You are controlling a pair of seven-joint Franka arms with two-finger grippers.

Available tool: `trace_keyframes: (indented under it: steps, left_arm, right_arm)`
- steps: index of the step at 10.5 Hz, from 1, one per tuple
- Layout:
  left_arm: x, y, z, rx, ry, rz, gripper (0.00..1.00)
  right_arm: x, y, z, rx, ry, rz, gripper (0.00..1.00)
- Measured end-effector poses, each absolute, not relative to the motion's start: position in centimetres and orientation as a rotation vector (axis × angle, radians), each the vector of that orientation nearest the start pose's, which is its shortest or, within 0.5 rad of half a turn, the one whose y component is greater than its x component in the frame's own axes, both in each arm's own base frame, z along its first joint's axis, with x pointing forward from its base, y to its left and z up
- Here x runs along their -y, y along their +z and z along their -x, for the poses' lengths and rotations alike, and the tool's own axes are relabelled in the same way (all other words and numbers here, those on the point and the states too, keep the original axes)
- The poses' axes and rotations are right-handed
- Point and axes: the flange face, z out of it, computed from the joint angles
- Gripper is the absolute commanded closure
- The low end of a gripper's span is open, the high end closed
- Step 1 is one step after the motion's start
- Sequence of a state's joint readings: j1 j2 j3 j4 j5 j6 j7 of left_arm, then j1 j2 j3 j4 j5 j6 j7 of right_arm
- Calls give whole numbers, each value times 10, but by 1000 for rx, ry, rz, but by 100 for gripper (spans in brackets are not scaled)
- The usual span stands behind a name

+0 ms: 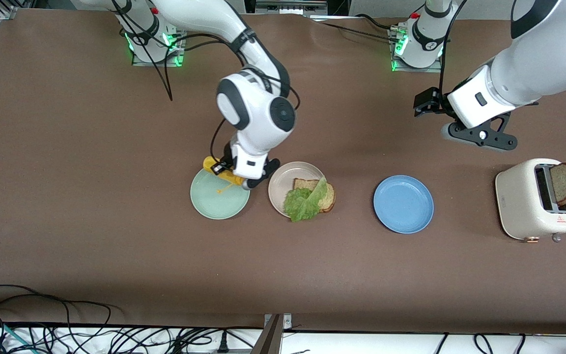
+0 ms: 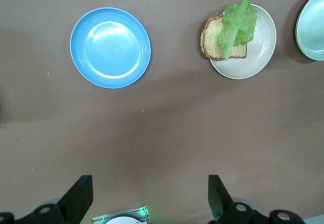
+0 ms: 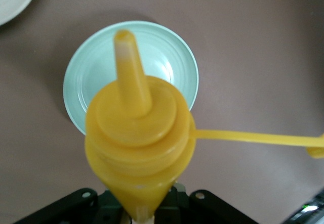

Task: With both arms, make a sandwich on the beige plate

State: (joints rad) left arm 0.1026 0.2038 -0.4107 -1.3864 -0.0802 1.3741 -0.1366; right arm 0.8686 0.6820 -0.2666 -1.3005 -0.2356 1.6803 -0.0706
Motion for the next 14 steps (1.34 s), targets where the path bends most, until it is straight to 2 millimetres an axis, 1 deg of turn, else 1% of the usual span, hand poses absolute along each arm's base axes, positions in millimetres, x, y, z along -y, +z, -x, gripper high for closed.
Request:
trace_keyframes:
  steps: [1, 3, 5, 6, 8, 11, 14]
  left_arm:
    - [164, 588, -566, -291, 374, 3220, 0]
    - [165, 588, -566, -291, 374, 3220, 0]
    - [160, 590, -567, -242, 367, 3223, 0]
    - [160, 590, -567, -203, 368, 3223, 0]
    - [163, 590, -566, -157, 370, 3221, 0]
    - [164, 591, -566, -143, 371, 3221, 0]
    - [165, 591, -565, -143, 370, 3221, 0]
  right_arm:
    - [-390, 344, -575, 1326, 260, 3293, 100]
    - [-335, 348, -589, 1288, 180, 3222, 100]
    - [-281, 352, -597, 1239, 117, 3093, 100]
    - [-254, 351, -601, 1232, 74, 3035, 100]
    - [-204, 340, -608, 1227, 0, 2949, 100]
    - [-164, 323, -615, 1216, -139, 2755, 100]
    - [-124, 306, -617, 1268, -247, 2590, 100]
